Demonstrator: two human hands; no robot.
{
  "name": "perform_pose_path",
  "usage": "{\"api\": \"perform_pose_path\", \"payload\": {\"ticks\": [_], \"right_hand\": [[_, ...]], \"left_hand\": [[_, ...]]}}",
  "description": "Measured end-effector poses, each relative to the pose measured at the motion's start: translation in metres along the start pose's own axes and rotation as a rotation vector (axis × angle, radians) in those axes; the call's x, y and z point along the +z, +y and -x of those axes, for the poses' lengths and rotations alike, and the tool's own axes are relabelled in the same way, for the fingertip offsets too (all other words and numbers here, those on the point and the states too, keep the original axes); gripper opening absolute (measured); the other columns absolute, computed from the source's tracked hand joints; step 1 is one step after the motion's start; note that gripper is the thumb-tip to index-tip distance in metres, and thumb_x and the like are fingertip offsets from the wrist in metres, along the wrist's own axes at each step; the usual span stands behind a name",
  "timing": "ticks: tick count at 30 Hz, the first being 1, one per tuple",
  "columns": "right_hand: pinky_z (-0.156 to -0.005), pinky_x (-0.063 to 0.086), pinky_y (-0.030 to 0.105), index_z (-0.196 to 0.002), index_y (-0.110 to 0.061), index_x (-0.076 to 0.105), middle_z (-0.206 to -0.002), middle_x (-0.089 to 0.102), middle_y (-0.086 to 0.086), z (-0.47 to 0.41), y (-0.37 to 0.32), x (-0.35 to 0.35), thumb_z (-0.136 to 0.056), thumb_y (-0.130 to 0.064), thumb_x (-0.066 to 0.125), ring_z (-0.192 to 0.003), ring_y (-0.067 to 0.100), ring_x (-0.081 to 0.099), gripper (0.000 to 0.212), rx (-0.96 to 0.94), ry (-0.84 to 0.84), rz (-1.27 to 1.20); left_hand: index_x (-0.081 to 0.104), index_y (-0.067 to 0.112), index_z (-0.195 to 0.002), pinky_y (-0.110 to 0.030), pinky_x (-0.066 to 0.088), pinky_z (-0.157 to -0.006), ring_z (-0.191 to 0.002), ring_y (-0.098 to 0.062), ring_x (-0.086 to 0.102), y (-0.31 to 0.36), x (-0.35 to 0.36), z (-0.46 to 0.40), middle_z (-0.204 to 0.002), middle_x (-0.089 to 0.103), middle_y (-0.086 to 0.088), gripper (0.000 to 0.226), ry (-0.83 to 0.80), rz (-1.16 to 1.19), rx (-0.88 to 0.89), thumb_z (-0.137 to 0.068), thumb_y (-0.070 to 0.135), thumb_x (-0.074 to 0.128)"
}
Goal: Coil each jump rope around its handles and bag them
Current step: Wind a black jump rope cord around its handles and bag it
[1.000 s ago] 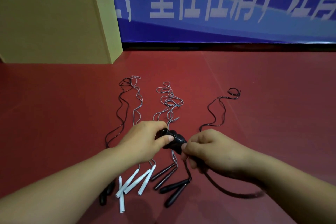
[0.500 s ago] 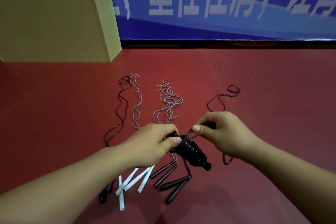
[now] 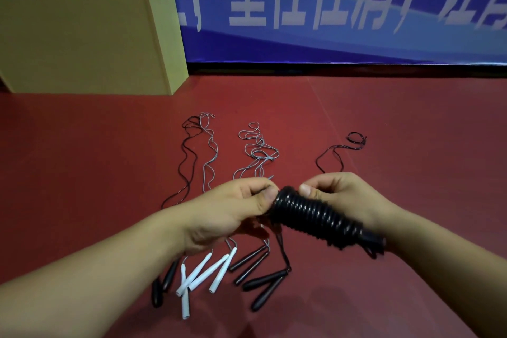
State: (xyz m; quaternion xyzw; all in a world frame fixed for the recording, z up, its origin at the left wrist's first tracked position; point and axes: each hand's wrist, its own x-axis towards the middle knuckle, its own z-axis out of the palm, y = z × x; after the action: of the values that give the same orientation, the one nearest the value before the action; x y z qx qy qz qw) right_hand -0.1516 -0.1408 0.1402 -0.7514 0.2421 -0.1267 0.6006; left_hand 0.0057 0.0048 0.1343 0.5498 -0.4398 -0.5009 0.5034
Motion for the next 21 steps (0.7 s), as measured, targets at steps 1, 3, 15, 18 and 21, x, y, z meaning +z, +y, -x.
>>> {"api": "perform_pose_path", "payload": {"ticks": [1,3,15,18,21], "right_hand": [[-0.043,0.041,0.017,-0.082,-0.004,0.071,-0.056,0.062,-0.004,0.001,-0.001,0.000,-0.091,-0.010,0.065,-0.045,0.004,0.052,0.012,-0.042,-0.003,0.001],[-0.046,0.038,0.017,-0.073,-0.007,0.066,-0.053,0.059,-0.006,0.002,0.001,0.003,-0.093,-0.005,0.059,-0.047,0.004,0.048,0.022,-0.119,0.027,0.102],[-0.061,0.039,0.021,-0.087,-0.022,0.049,-0.074,0.053,-0.008,0.007,0.010,0.051,-0.094,-0.024,0.052,-0.070,0.013,0.051,0.008,-0.208,-0.056,0.641],[-0.061,0.041,0.018,-0.089,-0.023,0.048,-0.074,0.049,-0.011,0.009,0.009,0.054,-0.092,-0.020,0.053,-0.067,0.008,0.048,0.007,-0.201,-0.106,0.611],[-0.071,0.054,0.038,-0.083,-0.022,0.052,-0.074,0.057,-0.002,0.010,0.008,0.055,-0.087,-0.015,0.056,-0.066,0.014,0.057,0.009,-0.142,-0.137,0.507]], "left_hand": [[0.065,0.017,-0.085,-0.024,0.049,-0.065,-0.067,-0.013,0.060,0.003,0.002,0.001,-0.076,0.063,-0.003,0.022,0.019,0.102,-0.021,-0.089,0.035,0.054],[0.069,0.019,-0.090,-0.027,0.047,-0.065,-0.066,-0.013,0.062,0.005,0.005,0.000,-0.076,0.067,-0.001,0.024,0.079,0.247,-0.040,-0.086,0.036,0.053],[0.066,0.011,-0.098,-0.018,0.030,-0.044,-0.059,-0.010,0.061,-0.007,0.005,-0.008,-0.068,0.061,-0.001,0.028,0.386,0.222,-0.092,-0.098,0.035,0.050],[0.067,0.013,-0.088,-0.018,0.031,-0.042,-0.059,-0.011,0.059,-0.010,0.006,-0.008,-0.072,0.065,-0.006,0.028,0.437,0.042,-0.060,-0.099,0.034,0.051],[0.067,0.012,-0.083,-0.019,0.034,-0.043,-0.059,-0.015,0.053,-0.013,0.009,-0.010,-0.066,0.062,-0.009,0.031,0.488,-0.145,-0.018,-0.100,0.033,0.052]]}}
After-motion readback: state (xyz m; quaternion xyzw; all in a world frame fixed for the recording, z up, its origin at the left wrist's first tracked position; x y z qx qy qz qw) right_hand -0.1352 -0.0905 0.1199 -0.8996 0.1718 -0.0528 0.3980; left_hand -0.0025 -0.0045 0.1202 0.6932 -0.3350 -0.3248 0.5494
